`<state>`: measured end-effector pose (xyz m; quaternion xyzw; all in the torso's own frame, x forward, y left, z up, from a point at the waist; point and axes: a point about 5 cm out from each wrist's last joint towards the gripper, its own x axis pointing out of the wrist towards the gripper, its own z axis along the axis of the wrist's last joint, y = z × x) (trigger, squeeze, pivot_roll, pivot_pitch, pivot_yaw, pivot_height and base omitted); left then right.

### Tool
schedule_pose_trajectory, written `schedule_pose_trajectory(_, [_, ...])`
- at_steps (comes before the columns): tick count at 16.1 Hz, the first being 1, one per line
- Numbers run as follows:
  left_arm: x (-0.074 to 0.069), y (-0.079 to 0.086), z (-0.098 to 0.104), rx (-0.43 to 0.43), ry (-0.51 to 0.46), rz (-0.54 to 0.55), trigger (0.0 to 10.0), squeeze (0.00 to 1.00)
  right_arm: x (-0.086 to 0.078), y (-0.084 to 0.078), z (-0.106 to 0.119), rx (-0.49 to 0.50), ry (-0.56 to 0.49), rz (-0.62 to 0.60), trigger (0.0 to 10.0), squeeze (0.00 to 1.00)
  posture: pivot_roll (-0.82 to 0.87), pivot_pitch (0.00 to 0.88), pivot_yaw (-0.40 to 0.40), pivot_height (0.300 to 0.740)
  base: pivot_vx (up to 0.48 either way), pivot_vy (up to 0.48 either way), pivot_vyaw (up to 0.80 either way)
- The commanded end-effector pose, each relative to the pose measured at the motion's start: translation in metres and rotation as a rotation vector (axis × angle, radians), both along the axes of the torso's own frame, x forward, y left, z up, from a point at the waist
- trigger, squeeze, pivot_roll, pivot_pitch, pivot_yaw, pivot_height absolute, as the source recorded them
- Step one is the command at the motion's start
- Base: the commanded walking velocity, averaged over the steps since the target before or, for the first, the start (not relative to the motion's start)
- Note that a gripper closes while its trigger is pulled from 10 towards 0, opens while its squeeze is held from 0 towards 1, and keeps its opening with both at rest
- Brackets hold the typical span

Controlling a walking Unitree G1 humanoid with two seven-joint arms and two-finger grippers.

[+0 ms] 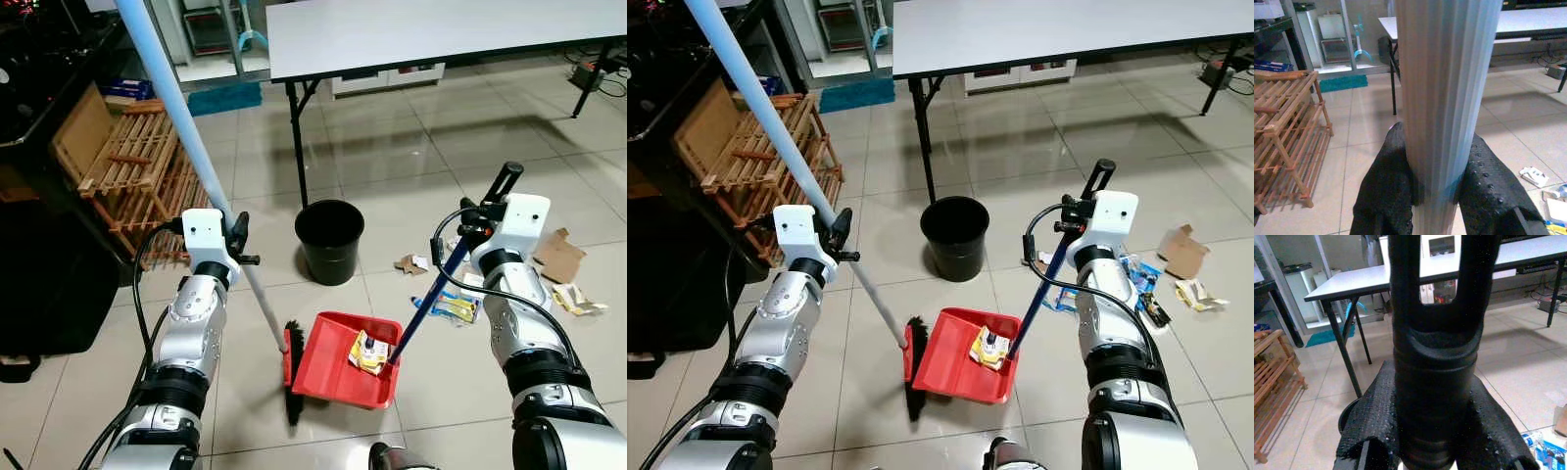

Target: Sweep floor

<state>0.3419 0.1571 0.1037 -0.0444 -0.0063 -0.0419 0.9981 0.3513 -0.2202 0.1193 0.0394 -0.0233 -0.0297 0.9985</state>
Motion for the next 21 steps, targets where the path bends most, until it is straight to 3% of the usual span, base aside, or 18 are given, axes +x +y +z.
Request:
schedule_pose_trajectory(1, [0.0043,0.0056,0.0140,-0.008,-0.052,0.004,10.0,0.00,0.0040,0.0040,0.0115,0.022,-0.062,0.004,10.0,0.00,-0.21,0.045,0.125,0.740,0.337,0.000,0.00])
schedule_pose_trajectory(15, [0.0032,0.0099,0.0105,0.000,-0.030,0.027,10.0,0.00,0.0066,0.0105,0.0127,0.029,-0.068,0.011,10.0,0.00,-0.21,0.042,0.123,0.740,0.457,0.000,0.00])
schedule_pose_trajectory(21, [0.0044,0.0043,0.0127,-0.019,-0.045,0.020,10.0,0.00,0.0097,0.0105,0.0153,0.019,-0.066,0.023,10.0,0.00,-0.21,0.036,0.099,0.740,0.000,0.000,0.00])
